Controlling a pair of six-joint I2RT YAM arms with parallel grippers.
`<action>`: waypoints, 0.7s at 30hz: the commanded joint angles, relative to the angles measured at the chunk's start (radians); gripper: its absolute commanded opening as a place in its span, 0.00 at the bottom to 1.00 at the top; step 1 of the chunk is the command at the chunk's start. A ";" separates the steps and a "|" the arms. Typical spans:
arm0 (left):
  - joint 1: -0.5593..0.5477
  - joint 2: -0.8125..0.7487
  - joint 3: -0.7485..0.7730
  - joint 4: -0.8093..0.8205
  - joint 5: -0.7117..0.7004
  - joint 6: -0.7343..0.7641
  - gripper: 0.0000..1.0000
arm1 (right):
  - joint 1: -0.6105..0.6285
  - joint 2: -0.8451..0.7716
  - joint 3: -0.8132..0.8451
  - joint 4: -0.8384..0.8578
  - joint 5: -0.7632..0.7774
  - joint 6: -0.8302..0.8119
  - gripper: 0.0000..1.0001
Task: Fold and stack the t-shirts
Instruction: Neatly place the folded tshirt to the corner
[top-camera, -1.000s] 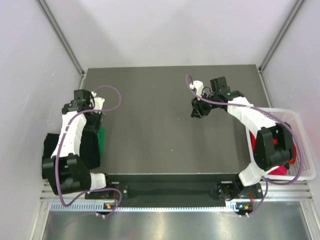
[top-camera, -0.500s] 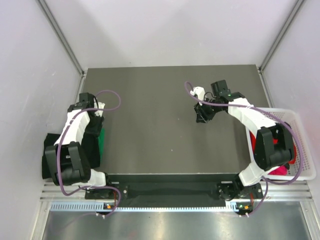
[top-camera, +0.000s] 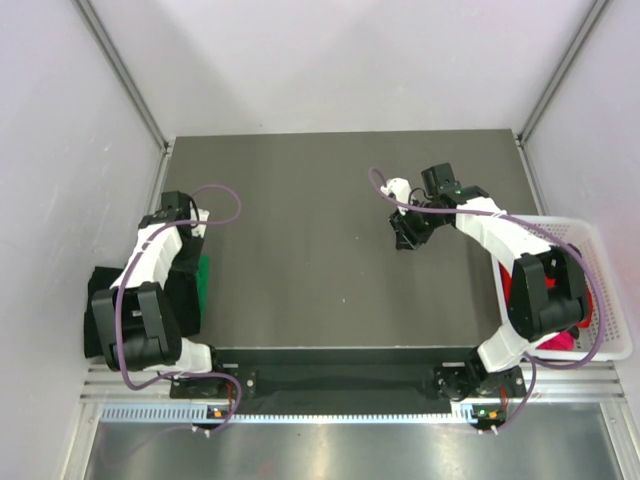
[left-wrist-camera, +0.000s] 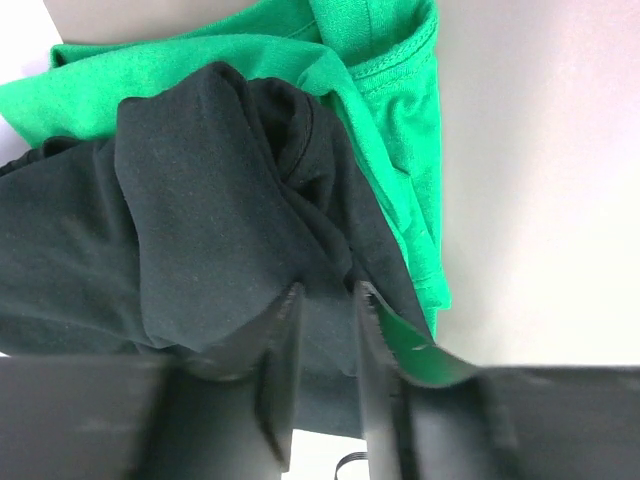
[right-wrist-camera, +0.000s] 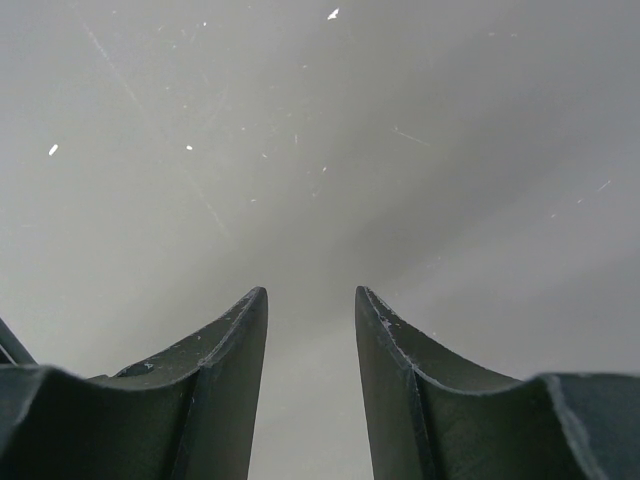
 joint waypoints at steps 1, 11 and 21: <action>-0.002 0.006 0.015 0.009 -0.008 -0.017 0.35 | -0.012 -0.039 -0.007 0.013 -0.018 -0.014 0.41; -0.004 0.068 -0.011 0.062 -0.046 -0.015 0.19 | -0.011 -0.047 -0.032 0.042 -0.048 -0.005 0.41; -0.036 -0.021 0.084 -0.043 0.006 -0.031 0.00 | -0.011 -0.065 -0.064 0.062 -0.061 0.000 0.41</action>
